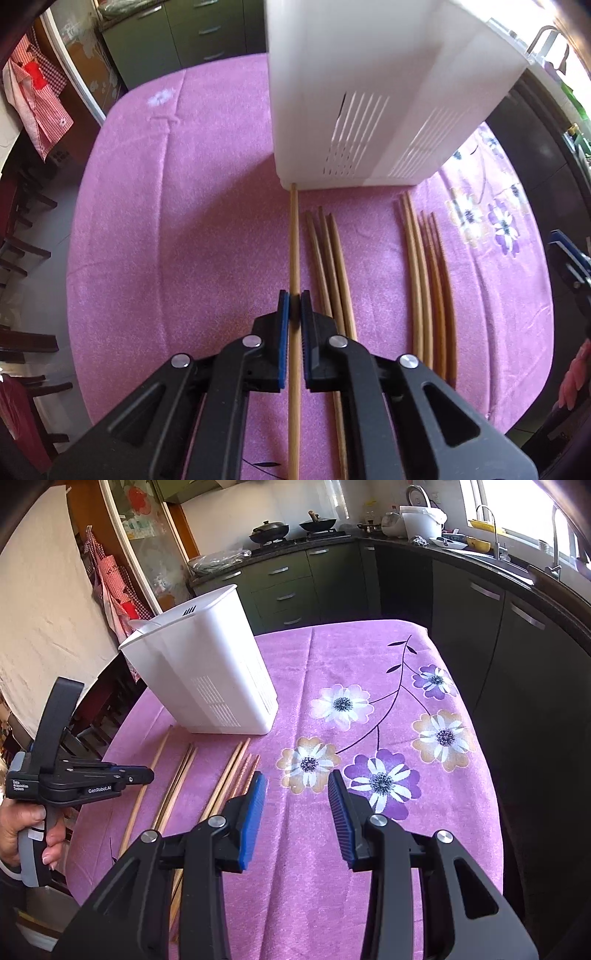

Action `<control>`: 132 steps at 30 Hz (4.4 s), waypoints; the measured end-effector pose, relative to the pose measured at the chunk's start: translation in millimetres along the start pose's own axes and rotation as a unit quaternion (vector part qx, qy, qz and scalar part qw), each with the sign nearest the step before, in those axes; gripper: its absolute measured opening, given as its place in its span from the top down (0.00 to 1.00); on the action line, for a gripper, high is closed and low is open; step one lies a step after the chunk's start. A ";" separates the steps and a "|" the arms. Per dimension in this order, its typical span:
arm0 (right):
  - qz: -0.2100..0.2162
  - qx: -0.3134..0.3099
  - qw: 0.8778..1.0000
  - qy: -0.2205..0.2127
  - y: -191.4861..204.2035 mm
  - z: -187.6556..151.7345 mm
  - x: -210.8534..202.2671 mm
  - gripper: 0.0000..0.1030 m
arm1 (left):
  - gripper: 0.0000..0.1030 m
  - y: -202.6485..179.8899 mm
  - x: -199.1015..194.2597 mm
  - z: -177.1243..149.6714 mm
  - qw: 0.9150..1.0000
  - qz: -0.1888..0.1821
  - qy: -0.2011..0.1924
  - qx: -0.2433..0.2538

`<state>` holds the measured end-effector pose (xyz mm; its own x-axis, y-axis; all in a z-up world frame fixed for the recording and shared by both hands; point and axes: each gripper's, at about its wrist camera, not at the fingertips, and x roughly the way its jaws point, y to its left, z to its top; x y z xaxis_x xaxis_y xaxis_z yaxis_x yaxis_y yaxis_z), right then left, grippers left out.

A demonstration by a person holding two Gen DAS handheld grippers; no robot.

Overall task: Organize utensils
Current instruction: 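Lift the chopstick upright with the left gripper while the right gripper grasps another chopstick, then insert the chopstick into the caddy with the left gripper while the right gripper inserts its chopstick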

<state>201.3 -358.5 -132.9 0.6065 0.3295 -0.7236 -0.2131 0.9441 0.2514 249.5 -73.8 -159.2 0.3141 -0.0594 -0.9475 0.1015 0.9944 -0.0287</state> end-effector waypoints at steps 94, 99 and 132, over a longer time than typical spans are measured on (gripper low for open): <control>-0.005 -0.077 0.992 -0.096 62.2 -4.5 -83.1 0.94 | 0.94 6.3 -249.3 13.6 0.951 -0.060 -0.297 0.066; 0.003 -0.077 0.992 -0.095 59.6 -5.1 -85.7 0.94 | 0.94 -4.2 -271.5 59.3 0.938 -0.047 -0.338 0.060; 0.058 -0.077 0.959 -0.268 90.7 121.8 -157.7 0.93 | 0.47 29.4 -154.0 -46.8 0.976 -0.033 -0.205 0.060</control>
<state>179.7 -324.7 82.3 0.8694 0.4254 -0.2514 -0.3887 0.9029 0.1836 159.9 -31.4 -29.0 0.6515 -0.1771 -0.7377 0.2358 0.9715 -0.0250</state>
